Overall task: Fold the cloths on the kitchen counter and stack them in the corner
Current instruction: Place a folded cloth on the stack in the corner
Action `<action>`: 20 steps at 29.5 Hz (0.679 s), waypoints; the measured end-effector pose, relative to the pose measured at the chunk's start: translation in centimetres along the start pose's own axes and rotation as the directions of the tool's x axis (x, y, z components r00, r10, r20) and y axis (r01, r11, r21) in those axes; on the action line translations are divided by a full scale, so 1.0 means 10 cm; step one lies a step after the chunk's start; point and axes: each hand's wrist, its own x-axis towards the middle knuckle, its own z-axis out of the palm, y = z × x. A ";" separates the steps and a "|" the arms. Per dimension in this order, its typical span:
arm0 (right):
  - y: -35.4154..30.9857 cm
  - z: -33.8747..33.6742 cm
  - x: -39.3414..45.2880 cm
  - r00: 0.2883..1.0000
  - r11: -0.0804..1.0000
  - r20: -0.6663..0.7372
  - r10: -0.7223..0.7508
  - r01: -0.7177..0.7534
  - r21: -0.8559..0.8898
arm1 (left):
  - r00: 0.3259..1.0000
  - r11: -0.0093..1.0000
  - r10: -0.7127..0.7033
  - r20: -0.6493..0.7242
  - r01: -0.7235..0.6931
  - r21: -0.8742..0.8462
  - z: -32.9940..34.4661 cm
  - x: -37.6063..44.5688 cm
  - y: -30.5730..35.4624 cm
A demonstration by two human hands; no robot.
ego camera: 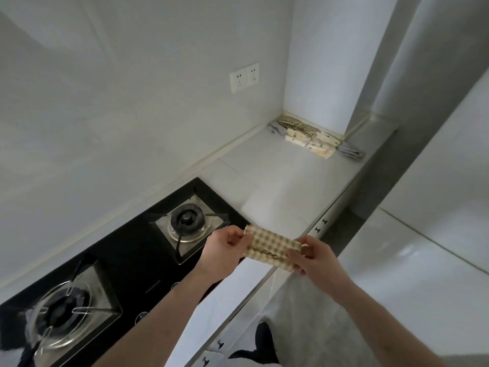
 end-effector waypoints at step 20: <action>0.22 -1.58 2.39 0.933 0.937 -0.193 0.303 -0.255 0.240 | 0.982 0.982 -0.189 0.026 0.189 0.005 0.61 2.00 0.61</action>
